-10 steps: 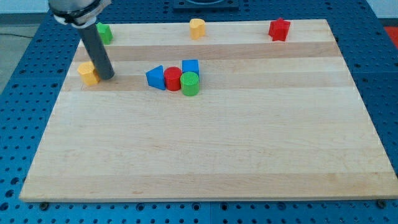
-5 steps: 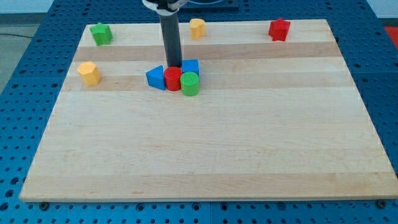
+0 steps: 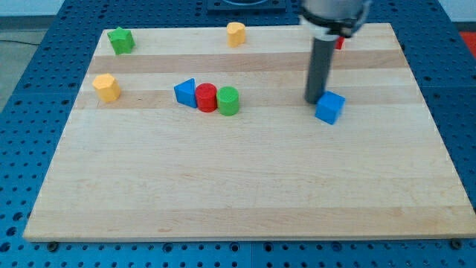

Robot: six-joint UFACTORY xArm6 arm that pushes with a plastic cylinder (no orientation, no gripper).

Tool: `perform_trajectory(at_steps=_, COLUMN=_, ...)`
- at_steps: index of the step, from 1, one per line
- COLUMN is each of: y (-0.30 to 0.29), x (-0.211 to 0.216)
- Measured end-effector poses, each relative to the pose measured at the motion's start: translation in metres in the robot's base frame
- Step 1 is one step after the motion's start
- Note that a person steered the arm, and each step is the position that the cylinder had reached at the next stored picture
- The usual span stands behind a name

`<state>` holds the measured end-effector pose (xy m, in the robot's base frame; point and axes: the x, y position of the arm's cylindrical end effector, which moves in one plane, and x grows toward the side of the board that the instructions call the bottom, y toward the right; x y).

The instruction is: Push the blue cube towards the right center

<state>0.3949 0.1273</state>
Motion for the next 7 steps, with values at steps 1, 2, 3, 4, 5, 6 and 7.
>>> perform_trajectory(at_steps=1, y=-0.020, x=0.019)
perform_trajectory(at_steps=2, y=-0.015, x=0.059)
perform_trajectory(at_steps=3, y=0.036, x=0.045)
perform_trajectory(at_steps=4, y=0.025, x=0.020)
perform_trajectory(at_steps=5, y=-0.018, x=0.032)
perform_trajectory(at_steps=6, y=-0.039, x=0.008)
perform_trajectory(at_steps=7, y=-0.044, x=-0.008)
